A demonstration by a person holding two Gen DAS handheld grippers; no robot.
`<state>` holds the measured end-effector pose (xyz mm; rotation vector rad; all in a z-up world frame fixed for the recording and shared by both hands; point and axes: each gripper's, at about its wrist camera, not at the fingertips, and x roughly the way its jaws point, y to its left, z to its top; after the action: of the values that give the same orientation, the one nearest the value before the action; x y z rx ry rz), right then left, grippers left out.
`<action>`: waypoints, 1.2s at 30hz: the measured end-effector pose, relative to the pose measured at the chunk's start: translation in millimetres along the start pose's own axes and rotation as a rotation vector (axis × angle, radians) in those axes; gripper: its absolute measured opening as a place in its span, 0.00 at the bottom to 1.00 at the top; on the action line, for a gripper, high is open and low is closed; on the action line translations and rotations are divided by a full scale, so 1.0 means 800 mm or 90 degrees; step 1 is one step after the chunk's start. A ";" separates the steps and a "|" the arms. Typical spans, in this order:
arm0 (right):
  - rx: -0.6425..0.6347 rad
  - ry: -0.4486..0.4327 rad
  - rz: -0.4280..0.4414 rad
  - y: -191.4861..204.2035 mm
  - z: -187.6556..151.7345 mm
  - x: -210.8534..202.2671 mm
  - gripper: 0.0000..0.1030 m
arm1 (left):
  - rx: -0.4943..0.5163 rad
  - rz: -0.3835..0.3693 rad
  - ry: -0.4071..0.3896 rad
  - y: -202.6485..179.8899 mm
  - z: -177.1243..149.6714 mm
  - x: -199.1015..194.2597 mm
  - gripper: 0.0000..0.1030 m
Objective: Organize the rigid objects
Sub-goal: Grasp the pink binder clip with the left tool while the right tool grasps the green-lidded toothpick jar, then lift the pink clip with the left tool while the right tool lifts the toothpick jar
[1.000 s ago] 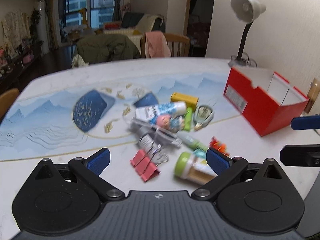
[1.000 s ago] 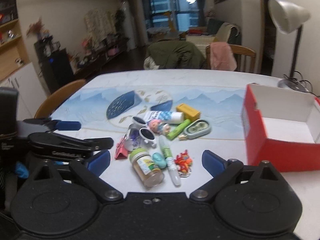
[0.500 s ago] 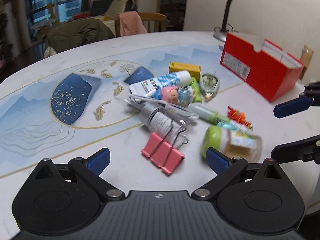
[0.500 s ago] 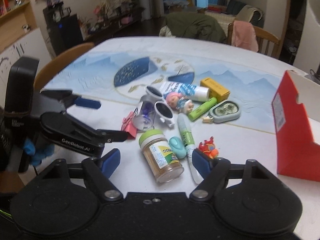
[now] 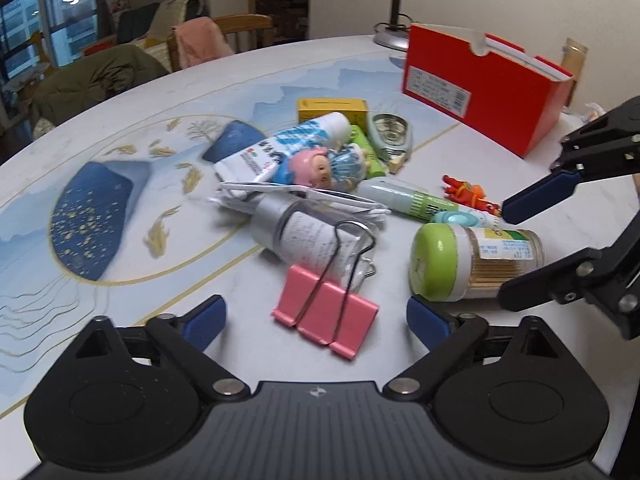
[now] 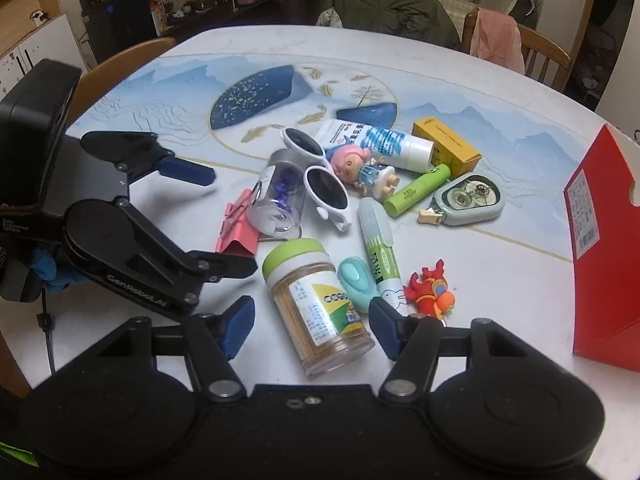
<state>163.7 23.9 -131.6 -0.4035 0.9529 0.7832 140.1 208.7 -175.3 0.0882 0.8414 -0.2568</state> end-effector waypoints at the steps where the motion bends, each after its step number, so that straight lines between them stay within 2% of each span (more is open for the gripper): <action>1: -0.002 0.003 -0.002 0.001 0.000 0.002 0.60 | 0.004 -0.001 0.000 -0.001 0.000 0.001 0.89; 4: -0.008 0.010 -0.008 0.003 0.000 0.008 0.58 | 0.017 -0.009 0.004 -0.004 0.000 0.005 0.76; 7: -0.009 0.012 -0.013 0.002 0.000 0.010 0.57 | 0.027 -0.009 -0.002 -0.006 -0.001 0.005 0.71; 11: -0.010 0.015 -0.022 0.004 -0.001 0.013 0.56 | 0.032 -0.006 -0.005 -0.009 0.001 0.004 0.57; 15: -0.016 0.017 -0.034 0.008 0.000 0.015 0.53 | 0.035 -0.004 -0.004 -0.011 0.000 0.001 0.56; 17: -0.017 0.020 -0.037 0.009 0.000 0.016 0.46 | 0.030 0.001 -0.003 -0.012 -0.001 0.000 0.56; 22: -0.004 0.020 -0.028 0.009 -0.003 0.012 0.44 | 0.015 0.005 0.003 -0.015 -0.007 -0.007 0.56; 36: 0.075 0.000 0.003 0.006 -0.021 -0.030 0.40 | -0.098 -0.016 -0.027 -0.023 -0.021 -0.059 0.56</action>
<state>142.2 6.7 -120.5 -0.2984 0.9952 0.7278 92.8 203.0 -150.5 -0.0715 0.8184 -0.2167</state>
